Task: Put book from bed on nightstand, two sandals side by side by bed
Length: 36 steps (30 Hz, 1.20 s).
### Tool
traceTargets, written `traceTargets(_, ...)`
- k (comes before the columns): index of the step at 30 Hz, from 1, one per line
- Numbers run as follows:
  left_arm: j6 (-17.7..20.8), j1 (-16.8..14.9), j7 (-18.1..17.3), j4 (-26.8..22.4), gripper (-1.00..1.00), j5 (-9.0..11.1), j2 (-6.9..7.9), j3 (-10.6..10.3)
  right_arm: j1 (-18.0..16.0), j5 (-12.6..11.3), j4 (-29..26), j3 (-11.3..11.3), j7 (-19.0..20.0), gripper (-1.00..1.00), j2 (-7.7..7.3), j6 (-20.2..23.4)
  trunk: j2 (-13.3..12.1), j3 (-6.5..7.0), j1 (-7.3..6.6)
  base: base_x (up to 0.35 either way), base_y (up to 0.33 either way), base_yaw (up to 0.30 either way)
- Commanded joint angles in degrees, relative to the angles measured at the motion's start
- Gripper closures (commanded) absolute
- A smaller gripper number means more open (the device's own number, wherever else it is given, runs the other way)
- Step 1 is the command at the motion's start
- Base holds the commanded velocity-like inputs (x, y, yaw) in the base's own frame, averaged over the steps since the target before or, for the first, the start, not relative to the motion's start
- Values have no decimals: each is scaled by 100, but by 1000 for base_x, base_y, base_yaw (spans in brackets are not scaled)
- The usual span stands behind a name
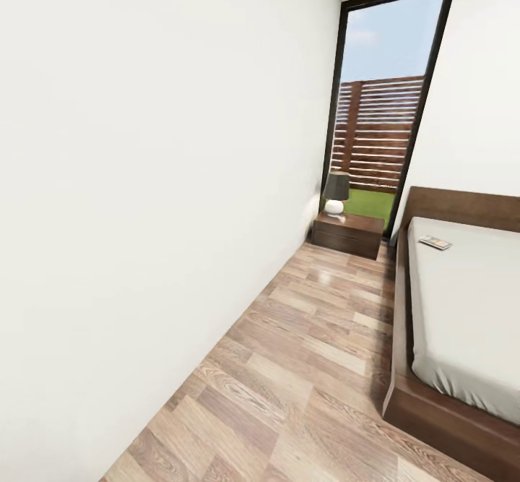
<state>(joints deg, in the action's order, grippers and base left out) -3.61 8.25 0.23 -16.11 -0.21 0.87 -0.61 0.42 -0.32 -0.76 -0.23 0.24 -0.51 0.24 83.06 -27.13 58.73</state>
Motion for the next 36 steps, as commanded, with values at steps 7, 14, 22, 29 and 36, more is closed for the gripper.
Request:
traceTargets(7,-29,-10,34,-1046,-100,20,-15,-1,2,-3,-21,-3,3,-100,-1,3,2,-3,0,0,0,0)
traceTargets(14,187,-101,207,-2203,-100,5,-140,-8,2,-6,-79,-3,3,-100,-24,2,2,-3,0,0,0,0)
traceTargets(22,1096,-244,908,-3234,-100,-18,-308,-26,2,-11,-178,-3,3,-100,-27,2,2,-3,0,0,0,0)
traceTargets(29,1418,-283,1159,-3679,-100,-63,-471,-52,2,-12,-197,-3,3,-100,-30,2,2,-3,0,0,0,0)
traceTargets(36,1304,-295,1180,-3734,-100,-322,-477,-55,2,-12,-340,-3,5,-100,-29,3,2,-3,0,0,0,0)
